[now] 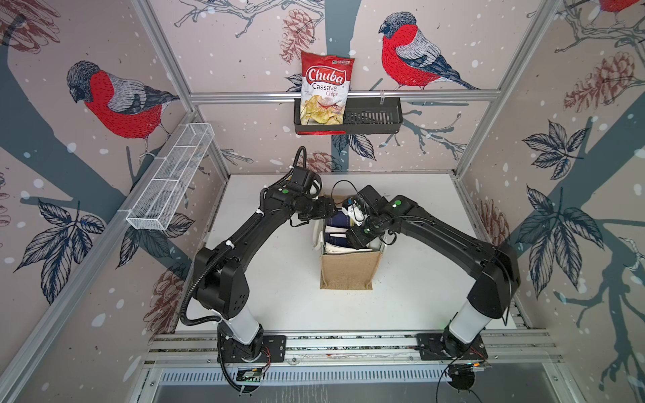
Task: Take out the books from the canvas bag
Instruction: Pick up the book from the canvas bag.
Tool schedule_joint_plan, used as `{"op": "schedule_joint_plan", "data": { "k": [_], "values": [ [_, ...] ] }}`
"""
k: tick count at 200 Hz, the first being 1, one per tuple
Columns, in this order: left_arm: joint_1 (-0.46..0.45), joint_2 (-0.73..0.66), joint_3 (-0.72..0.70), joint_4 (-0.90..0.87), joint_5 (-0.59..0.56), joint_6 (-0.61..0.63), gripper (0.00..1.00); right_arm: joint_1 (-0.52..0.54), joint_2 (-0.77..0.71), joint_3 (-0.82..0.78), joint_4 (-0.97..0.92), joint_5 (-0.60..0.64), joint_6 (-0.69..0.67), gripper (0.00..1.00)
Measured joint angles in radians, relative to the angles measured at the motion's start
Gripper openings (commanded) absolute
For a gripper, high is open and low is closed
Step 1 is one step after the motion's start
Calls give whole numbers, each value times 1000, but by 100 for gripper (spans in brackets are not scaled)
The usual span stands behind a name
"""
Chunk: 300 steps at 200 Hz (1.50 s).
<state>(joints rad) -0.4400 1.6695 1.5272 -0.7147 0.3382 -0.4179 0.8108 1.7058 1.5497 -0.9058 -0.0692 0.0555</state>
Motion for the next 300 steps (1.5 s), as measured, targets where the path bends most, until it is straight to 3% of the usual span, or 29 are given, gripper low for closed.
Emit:
{"op": "schedule_joint_plan", "data": {
  "k": [69, 107, 144, 202, 262, 300],
  "values": [
    [0, 0, 0, 0, -2, 0, 83, -9, 16, -6, 53, 17, 49, 91],
    [0, -3, -10, 0, -3, 0, 83, -11, 10, -6, 53, 16, 48, 90],
    [0, -3, -15, 0, -3, 0, 83, -14, 14, -7, 51, 14, 40, 73],
    [0, -4, -15, 0, -3, 0, 83, -10, 37, 0, 58, -15, -5, 31],
    [0, -5, 17, -1, -3, 6, 83, -6, -5, 13, 69, -17, -32, 16],
    [0, -11, 26, -1, -4, 6, 83, -6, -43, 14, 91, -17, -51, 13]
  ]
}}
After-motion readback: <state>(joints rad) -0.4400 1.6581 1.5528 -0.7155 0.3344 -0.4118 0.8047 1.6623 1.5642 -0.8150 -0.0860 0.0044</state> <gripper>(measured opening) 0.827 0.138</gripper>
